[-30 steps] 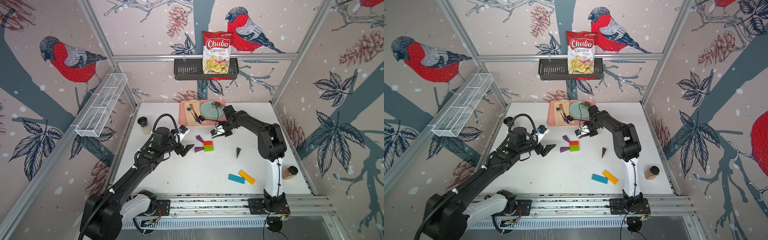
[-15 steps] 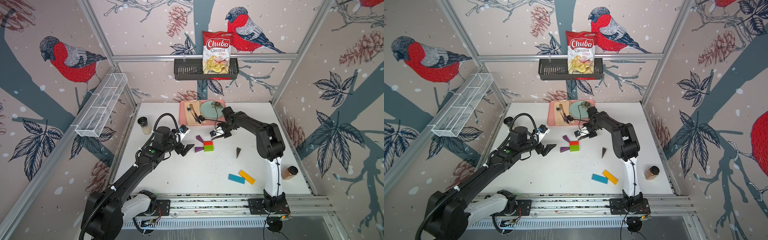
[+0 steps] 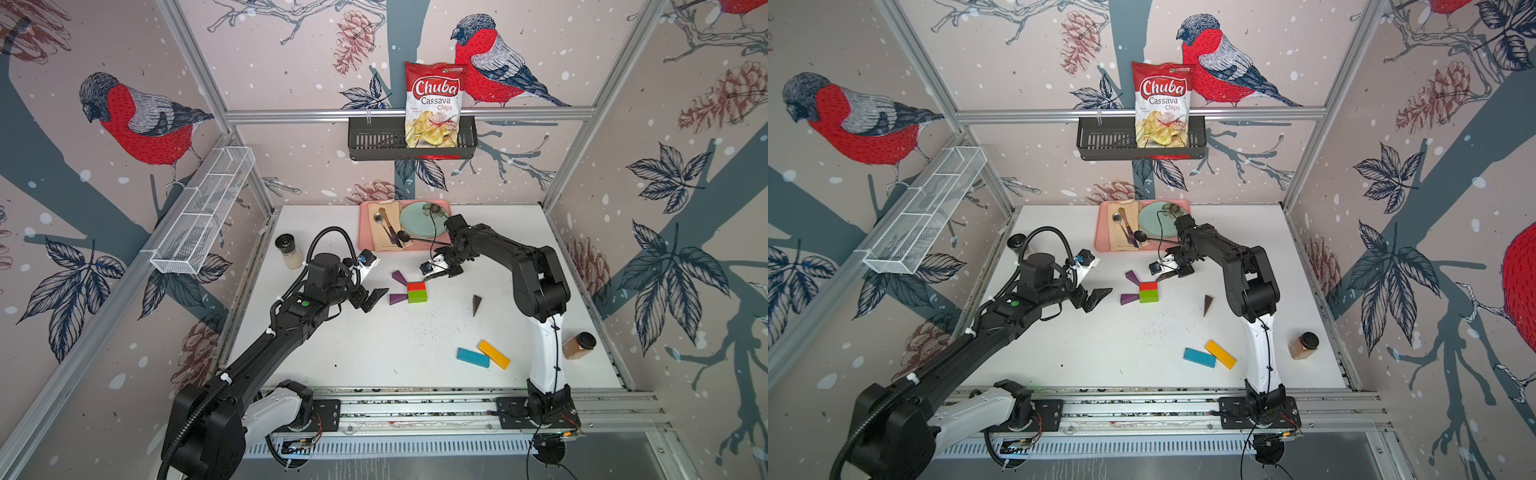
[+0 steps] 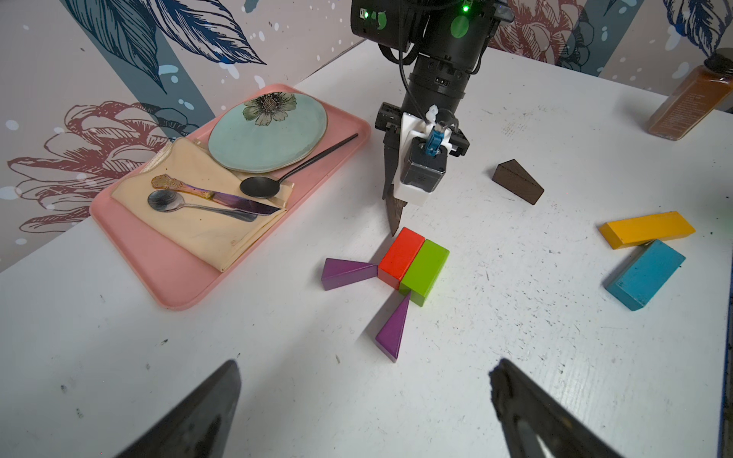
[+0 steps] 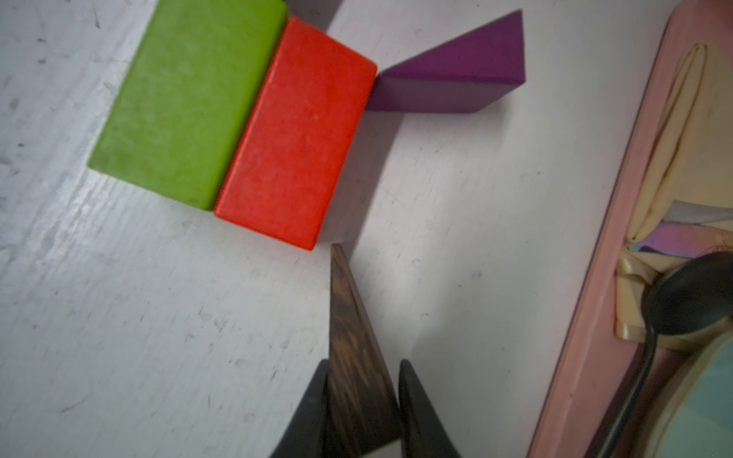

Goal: Assemble a small pinwheel with building blocks
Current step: Assemble the building block at the center of the board.

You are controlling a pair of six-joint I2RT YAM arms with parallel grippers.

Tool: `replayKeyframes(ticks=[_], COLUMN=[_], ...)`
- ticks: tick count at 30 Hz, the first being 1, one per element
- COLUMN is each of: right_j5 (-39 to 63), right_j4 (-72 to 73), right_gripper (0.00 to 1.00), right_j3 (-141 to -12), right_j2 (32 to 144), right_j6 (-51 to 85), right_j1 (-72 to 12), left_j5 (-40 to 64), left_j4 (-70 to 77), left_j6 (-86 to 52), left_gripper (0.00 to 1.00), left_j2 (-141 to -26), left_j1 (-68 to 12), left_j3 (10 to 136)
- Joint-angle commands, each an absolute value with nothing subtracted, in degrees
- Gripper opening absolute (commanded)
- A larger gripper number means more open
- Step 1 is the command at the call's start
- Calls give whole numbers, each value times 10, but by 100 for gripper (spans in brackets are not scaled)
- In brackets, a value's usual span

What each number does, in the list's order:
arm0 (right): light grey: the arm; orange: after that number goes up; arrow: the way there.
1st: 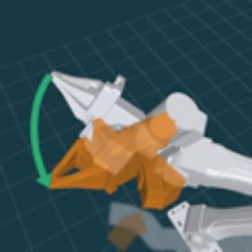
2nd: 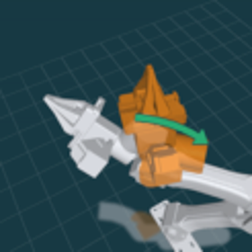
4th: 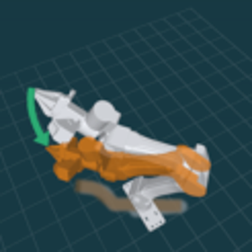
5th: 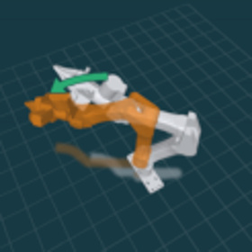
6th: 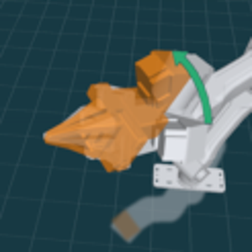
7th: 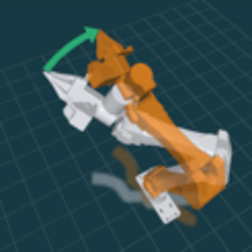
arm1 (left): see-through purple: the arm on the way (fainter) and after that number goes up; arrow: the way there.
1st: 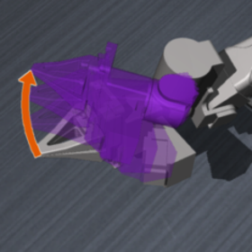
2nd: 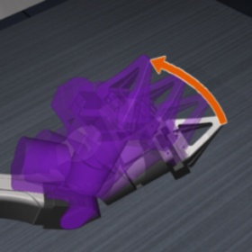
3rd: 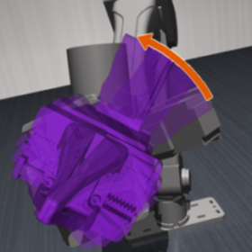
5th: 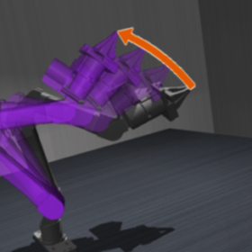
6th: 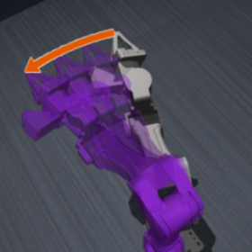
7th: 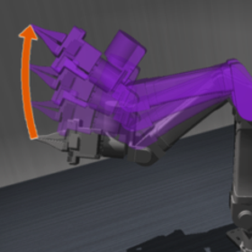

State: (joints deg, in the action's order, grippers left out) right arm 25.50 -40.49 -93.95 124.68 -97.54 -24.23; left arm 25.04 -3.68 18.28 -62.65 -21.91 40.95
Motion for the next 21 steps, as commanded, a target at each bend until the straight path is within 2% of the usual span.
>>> replayKeyframes(ticks=[1,21], right_j5=[267,280], right_j4=[-404,-393], right_gripper=[27,48], right_j3=[-934,-937], right_j2=[1243,1231], right_j6=[-981,-977], right_j1=[-240,-226], left_j5=[250,261], left_j4=[-34,-24], left_j6=[179,178], left_gripper=[98,97], left_j2=[-625,-645], left_j1=[-218,-218], left_j3=[410,418])
